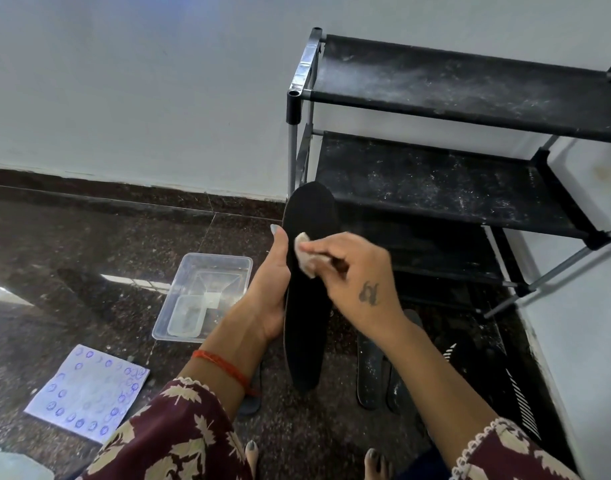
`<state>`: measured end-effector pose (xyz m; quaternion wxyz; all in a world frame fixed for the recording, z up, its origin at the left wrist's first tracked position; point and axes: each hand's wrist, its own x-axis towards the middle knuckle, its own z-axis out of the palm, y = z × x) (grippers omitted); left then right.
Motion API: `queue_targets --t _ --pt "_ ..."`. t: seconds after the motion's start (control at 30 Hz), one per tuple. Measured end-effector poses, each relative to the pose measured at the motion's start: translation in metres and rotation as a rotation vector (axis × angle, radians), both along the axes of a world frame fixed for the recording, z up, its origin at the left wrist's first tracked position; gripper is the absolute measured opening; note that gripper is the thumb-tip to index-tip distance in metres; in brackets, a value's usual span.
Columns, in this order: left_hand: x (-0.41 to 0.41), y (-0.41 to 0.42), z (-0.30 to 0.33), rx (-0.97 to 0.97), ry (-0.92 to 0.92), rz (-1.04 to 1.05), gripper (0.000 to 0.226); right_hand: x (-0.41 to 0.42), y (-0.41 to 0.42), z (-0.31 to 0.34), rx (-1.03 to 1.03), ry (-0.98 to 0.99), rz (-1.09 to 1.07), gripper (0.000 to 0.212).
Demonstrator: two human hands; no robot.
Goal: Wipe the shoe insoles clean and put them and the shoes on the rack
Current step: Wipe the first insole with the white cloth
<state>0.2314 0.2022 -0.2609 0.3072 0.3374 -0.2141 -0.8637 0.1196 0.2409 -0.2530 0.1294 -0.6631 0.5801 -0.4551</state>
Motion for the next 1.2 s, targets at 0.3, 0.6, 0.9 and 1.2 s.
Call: queue_targets --t 0.3,0.6,0.9,1.2 --pt "-0.004 0.006 -0.003 0.033 -0.066 -0.026 0.073 -0.017 -0.008 -0.007 0.064 0.231 -0.246 0.027" --pt "-0.001 0.003 -0.007 0.000 0.034 0.091 0.057 -0.008 -0.005 -0.002 0.022 0.041 -0.068 0.021" --pt "-0.006 0.006 -0.007 0.012 -0.037 -0.021 0.070 -0.011 -0.007 -0.005 0.034 0.248 -0.153 0.017" --pt "-0.001 0.006 -0.003 0.034 0.047 -0.042 0.061 -0.033 -0.007 0.005 0.109 -0.129 -0.289 0.025"
